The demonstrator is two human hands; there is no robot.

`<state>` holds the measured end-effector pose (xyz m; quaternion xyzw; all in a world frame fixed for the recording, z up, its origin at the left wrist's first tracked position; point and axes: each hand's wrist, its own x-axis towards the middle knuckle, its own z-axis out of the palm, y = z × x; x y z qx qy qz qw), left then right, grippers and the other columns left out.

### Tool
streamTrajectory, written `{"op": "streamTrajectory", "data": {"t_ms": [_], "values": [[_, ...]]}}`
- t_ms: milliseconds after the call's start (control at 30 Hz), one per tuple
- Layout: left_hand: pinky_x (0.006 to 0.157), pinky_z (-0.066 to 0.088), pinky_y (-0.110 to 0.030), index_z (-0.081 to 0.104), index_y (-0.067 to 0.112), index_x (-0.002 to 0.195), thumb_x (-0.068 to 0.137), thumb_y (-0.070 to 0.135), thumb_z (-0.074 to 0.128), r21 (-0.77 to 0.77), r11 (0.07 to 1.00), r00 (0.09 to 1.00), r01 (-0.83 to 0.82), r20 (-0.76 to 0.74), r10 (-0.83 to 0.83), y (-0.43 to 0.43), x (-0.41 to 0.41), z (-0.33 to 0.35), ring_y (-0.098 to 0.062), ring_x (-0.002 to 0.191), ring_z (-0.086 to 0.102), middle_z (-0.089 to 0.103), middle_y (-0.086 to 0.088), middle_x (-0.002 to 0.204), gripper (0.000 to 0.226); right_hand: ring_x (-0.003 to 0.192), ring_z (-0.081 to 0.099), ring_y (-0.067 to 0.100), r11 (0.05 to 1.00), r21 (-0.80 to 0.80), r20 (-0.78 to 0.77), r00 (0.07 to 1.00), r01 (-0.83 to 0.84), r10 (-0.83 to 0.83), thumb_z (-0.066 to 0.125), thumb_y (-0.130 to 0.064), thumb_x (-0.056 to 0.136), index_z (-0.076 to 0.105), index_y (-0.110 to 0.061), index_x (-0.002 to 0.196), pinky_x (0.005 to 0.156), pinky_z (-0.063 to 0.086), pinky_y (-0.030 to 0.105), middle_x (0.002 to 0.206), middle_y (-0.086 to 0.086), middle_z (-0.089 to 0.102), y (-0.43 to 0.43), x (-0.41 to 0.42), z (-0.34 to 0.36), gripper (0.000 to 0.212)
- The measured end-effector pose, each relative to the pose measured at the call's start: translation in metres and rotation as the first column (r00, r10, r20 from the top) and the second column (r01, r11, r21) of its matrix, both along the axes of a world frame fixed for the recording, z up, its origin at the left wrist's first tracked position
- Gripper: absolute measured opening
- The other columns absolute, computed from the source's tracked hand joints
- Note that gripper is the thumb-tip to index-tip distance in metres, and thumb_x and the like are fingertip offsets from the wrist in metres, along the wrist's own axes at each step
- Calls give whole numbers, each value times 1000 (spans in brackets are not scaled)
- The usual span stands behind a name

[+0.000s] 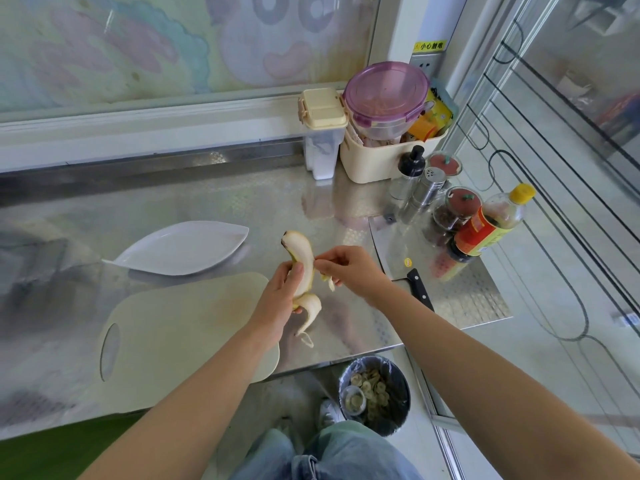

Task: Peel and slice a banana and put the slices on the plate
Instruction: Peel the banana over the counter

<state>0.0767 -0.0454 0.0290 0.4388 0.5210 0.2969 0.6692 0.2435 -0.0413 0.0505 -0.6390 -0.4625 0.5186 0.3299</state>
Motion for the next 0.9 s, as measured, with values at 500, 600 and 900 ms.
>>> {"op": "streamTrajectory", "data": {"t_ms": [500,600,900], "values": [[99,45,-50,47,37,128,99,53,31,-217,975,988,-51,134,81,3,-5,6,-16,115,57,57,6,130,37,69,57,8,986,-161,76,997,34,-22,70,-27,84,71,-11,101,60,45,18,88,1,68,-16,10,-20,23],[99,46,-50,48,36,132,95,62,34,-190,979,997,68,41,-61,4,-6,8,-15,109,63,61,6,126,48,81,60,6,994,38,-58,993,103,-100,65,-35,87,69,-19,109,69,48,19,96,-5,68,-5,6,-1,28],[67,46,-20,60,19,106,87,38,66,106,912,860,397,-391,-330,-1,3,21,-1,70,64,70,8,82,28,74,67,19,998,39,-40,998,43,-41,77,-35,75,65,-5,87,66,57,32,85,14,72,12,11,13,35]]}}
